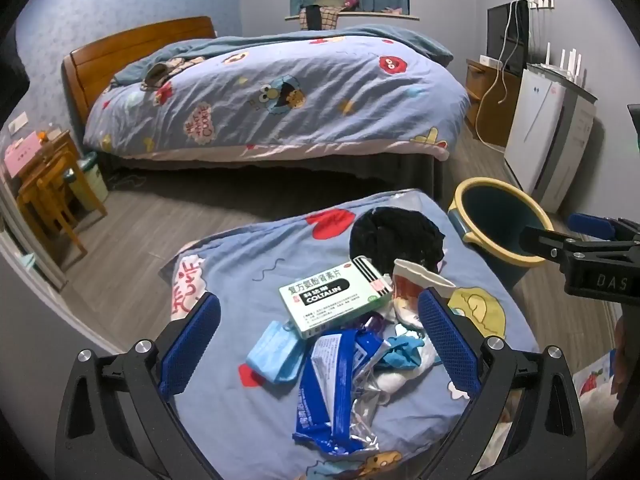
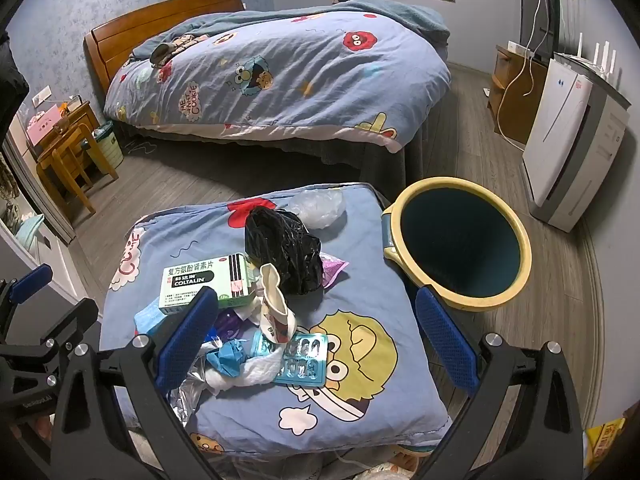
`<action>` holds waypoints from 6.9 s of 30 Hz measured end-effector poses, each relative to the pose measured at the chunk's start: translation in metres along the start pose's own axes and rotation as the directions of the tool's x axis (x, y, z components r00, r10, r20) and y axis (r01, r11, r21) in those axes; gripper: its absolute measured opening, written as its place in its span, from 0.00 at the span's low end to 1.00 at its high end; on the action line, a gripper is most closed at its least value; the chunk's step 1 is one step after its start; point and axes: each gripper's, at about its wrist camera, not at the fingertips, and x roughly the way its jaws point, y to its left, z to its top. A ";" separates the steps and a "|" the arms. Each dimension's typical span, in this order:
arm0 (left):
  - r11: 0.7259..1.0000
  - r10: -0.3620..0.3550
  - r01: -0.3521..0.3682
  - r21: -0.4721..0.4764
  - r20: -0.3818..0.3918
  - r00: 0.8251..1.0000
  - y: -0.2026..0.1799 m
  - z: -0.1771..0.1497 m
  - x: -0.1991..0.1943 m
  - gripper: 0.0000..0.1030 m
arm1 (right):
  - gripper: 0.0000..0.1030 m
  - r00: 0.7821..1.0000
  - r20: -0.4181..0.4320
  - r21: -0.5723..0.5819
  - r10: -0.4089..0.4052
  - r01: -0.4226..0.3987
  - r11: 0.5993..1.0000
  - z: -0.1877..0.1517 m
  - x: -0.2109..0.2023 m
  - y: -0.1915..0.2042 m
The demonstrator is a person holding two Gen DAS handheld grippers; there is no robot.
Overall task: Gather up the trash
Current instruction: 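Move both grippers toward the trash pile on the cushion, then grasp the blue snack wrapper with the left gripper while the right grasps the red-white paper cup, then carry both items over the yellow-rimmed bin and open both grippers, then move both open grippers back to the trash pile, then grasp the COLTALIN medicine box with the left gripper while the right grasps the black plastic bag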
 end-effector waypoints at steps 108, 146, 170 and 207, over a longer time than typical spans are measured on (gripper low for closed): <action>0.872 -0.434 0.442 0.208 -0.087 0.897 -0.267 0.134 0.191 0.13 | 0.11 0.987 -0.158 0.368 0.005 0.055 0.928 0.062 0.109 -0.257; 0.994 -0.091 0.089 -0.059 -0.042 0.995 0.008 0.068 0.098 0.92 | 0.94 0.989 -0.055 0.101 0.135 -0.129 0.987 0.105 0.091 -0.077; 0.934 -0.089 0.197 0.297 -0.339 0.937 -0.015 -0.030 0.193 0.92 | 0.94 0.954 -0.278 -0.056 0.116 -0.137 0.989 0.068 0.156 0.014; 0.974 -0.154 0.194 0.118 -0.284 0.946 -0.006 0.007 0.210 0.72 | 0.08 0.945 -0.292 -0.099 0.147 -0.183 0.978 0.068 0.173 0.033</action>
